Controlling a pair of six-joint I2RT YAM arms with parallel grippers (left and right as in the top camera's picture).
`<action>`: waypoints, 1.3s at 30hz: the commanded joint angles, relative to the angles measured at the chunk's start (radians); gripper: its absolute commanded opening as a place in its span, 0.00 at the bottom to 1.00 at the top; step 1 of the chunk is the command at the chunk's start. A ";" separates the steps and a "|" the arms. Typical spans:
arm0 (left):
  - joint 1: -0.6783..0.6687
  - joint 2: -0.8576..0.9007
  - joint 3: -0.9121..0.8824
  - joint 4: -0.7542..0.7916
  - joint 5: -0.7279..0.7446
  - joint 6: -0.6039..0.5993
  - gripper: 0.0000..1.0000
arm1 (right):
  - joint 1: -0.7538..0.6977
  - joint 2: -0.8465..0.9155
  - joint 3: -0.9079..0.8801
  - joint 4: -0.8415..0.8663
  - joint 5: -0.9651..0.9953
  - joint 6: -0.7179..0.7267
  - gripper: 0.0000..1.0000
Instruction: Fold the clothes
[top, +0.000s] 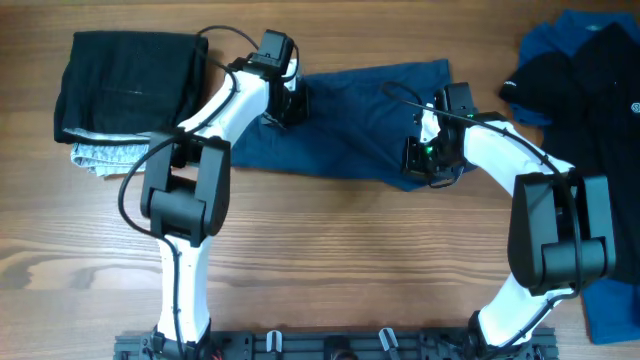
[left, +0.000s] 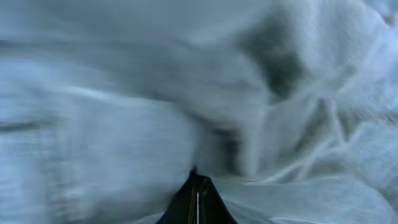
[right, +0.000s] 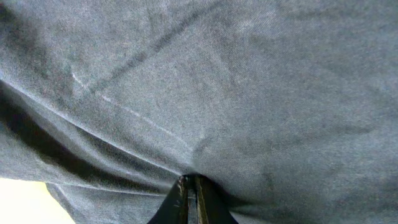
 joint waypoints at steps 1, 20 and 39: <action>0.050 -0.092 -0.012 -0.035 -0.149 -0.002 0.04 | -0.021 0.039 -0.053 -0.034 0.176 0.011 0.09; 0.272 -0.137 -0.018 -0.102 0.026 0.188 0.53 | -0.021 0.039 -0.053 -0.007 0.175 0.011 0.26; 0.255 -0.027 -0.022 0.038 0.030 0.347 0.27 | -0.021 0.039 -0.053 0.009 0.176 0.012 0.32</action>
